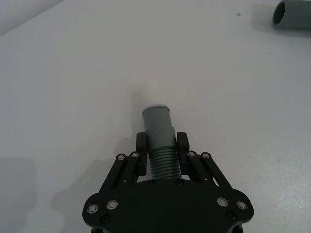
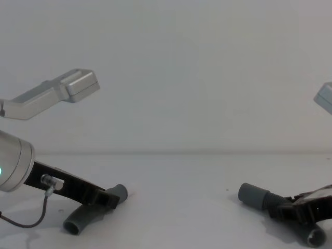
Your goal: Use both hands to pick up one end of the pipe from the table, align the ends, and insert them.
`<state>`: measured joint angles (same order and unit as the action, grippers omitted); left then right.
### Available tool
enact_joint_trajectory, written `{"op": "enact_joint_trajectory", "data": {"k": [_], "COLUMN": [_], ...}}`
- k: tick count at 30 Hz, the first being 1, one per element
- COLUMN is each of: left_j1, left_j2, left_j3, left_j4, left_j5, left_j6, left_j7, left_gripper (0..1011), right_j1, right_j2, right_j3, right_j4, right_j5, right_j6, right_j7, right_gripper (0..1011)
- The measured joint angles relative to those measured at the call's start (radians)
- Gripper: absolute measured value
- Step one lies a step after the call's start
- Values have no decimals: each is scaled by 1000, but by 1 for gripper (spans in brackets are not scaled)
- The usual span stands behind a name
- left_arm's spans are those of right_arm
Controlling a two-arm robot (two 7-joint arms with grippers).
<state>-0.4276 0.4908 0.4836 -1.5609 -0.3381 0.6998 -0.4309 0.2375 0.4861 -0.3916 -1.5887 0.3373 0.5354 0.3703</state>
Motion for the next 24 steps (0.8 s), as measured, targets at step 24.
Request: {"op": "enact_joint_trajectory", "data": {"k": [24], "left_j1": [-9], "left_j2": [16], "left_j3": [4], "left_j4": [-38], "left_j5": [23], "left_j6": [-59], "left_j7": [-21], "left_gripper": [354], "right_j1": [-12], "right_j2": [18], "right_j3": [30], "right_j4": [-5], "right_j5": [21], "right_j6": [-191], "right_j7": [46], "right_gripper": [274]}}
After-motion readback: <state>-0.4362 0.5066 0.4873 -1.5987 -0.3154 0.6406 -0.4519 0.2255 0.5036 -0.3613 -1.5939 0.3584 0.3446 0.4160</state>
